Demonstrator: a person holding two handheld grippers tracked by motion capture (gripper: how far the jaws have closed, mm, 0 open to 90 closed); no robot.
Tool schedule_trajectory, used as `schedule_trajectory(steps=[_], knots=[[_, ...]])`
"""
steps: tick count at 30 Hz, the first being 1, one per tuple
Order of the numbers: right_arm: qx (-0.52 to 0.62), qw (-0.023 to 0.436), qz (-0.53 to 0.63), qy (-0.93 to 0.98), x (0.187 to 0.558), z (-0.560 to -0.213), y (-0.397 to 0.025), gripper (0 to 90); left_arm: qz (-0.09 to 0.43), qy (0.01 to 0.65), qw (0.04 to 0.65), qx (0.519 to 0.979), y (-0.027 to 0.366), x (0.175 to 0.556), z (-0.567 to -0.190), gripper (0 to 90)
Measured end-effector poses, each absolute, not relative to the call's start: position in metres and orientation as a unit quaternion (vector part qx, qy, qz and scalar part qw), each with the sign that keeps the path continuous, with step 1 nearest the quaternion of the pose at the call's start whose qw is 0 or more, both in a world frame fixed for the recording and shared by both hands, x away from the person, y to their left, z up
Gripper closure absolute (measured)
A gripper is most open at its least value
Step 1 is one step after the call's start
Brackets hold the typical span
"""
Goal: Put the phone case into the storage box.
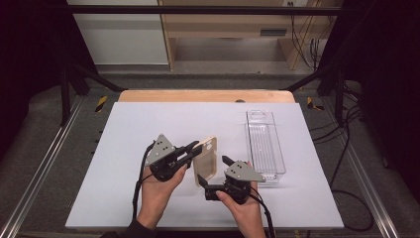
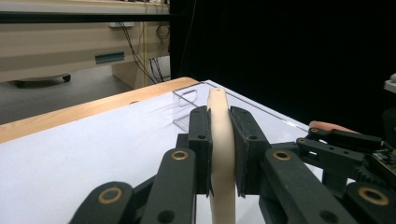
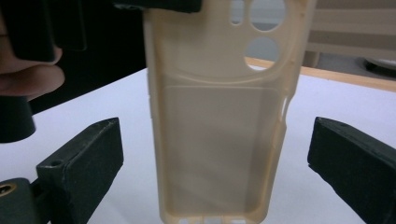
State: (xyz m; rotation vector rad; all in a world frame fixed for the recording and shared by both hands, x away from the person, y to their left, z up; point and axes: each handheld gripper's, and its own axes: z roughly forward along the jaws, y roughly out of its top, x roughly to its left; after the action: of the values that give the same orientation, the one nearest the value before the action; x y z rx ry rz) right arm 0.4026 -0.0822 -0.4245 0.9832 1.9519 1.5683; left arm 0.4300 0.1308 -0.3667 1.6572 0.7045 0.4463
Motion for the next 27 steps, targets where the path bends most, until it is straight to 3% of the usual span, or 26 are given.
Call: schedule_trajectory(steps=[13, 27], knots=[[0.368, 0.228, 0.55, 0.714, 0.412, -0.416, -0.071, 1.8, 0.195, 0.293, 0.613, 0.708, 0.135, 0.416, -0.364, 79.3], [0.359, 0.199, 0.564, 0.717, 0.429, -0.4, -0.063, 2.4, 0.189, 0.299, 0.625, 0.696, 0.135, 0.413, -0.363, 79.3]])
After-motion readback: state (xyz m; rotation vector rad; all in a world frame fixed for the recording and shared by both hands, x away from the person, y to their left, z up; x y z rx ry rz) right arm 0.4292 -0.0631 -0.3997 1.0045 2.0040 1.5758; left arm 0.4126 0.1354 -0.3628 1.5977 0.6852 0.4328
